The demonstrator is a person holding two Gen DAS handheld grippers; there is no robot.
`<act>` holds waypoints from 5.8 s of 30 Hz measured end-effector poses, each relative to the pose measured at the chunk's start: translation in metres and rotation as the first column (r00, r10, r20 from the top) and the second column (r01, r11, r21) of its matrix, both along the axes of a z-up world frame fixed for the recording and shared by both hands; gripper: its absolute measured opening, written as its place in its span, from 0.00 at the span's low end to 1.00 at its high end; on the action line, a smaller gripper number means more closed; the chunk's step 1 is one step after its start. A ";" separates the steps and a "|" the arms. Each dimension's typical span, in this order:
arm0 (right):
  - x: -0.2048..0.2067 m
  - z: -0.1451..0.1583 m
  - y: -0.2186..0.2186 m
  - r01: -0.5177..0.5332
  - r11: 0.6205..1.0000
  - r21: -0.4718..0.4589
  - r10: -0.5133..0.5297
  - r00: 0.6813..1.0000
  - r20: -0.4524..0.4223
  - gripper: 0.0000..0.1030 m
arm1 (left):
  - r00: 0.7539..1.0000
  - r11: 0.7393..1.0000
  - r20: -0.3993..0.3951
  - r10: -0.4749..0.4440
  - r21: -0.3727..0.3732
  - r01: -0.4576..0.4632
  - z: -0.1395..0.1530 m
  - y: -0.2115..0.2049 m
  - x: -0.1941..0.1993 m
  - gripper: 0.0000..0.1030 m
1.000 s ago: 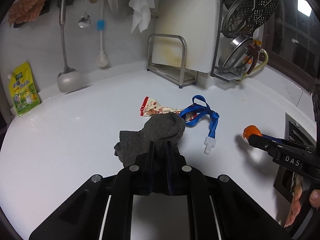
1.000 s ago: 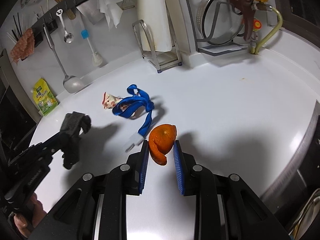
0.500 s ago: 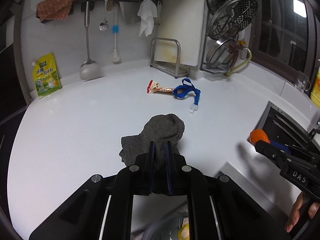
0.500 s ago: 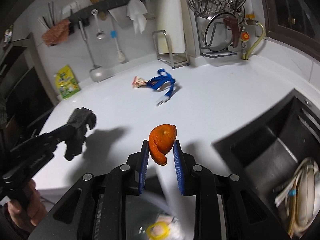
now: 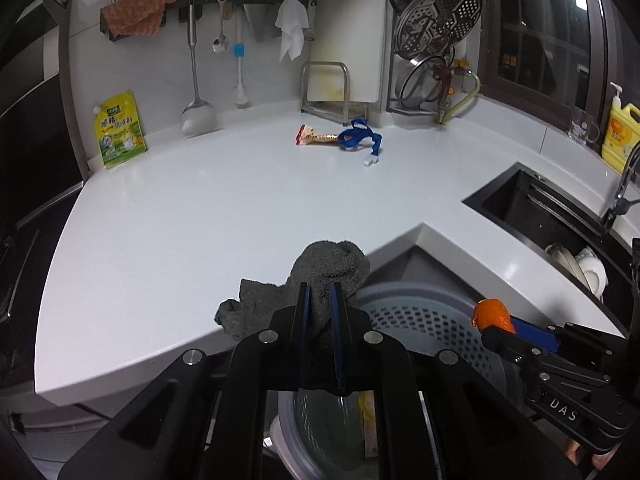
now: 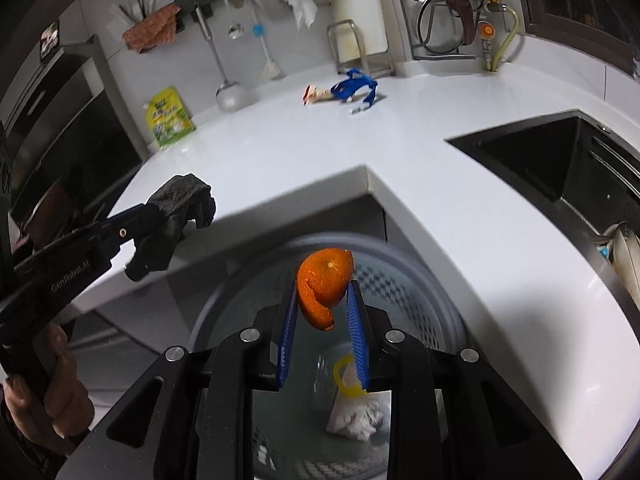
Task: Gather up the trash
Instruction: 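Carry orange and sock over the bin and open both tools to drop them, then move both open tools back over the counter toward the wrapper and lanyard, then grasp the blue lanyard with the right tool and lift it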
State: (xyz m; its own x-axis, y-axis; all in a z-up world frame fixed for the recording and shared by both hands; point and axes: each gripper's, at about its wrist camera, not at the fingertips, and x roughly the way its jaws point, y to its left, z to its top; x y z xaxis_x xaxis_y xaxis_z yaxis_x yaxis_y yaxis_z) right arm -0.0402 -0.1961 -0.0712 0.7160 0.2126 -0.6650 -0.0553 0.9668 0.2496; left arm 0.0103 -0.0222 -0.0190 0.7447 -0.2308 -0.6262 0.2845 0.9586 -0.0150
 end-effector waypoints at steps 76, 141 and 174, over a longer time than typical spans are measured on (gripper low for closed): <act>-0.037 -0.011 -0.006 0.077 0.996 0.053 -0.076 0.997 -0.017 0.63 | 0.999 1.000 -0.039 0.013 -0.028 -0.014 -0.016 0.030 -0.042 0.78; 0.274 0.053 -0.055 0.040 0.999 -0.017 -0.040 0.999 0.018 0.66 | 0.996 0.995 0.061 0.071 -0.076 -0.066 0.034 0.001 0.243 0.90; 0.393 0.014 -0.058 0.027 0.992 -0.119 -0.041 0.992 -0.116 0.30 | 0.993 0.993 -0.040 0.107 -0.043 -0.109 0.000 -0.021 0.307 0.91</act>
State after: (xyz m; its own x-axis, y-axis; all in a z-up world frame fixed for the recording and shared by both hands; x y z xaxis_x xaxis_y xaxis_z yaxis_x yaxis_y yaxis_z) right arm 0.3528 -0.2541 -0.0568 0.6366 0.1049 -0.7640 0.0016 0.9905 0.1373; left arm 0.3176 -0.0434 -0.0186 0.7428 -0.1792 -0.6451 0.1779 0.9817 -0.0679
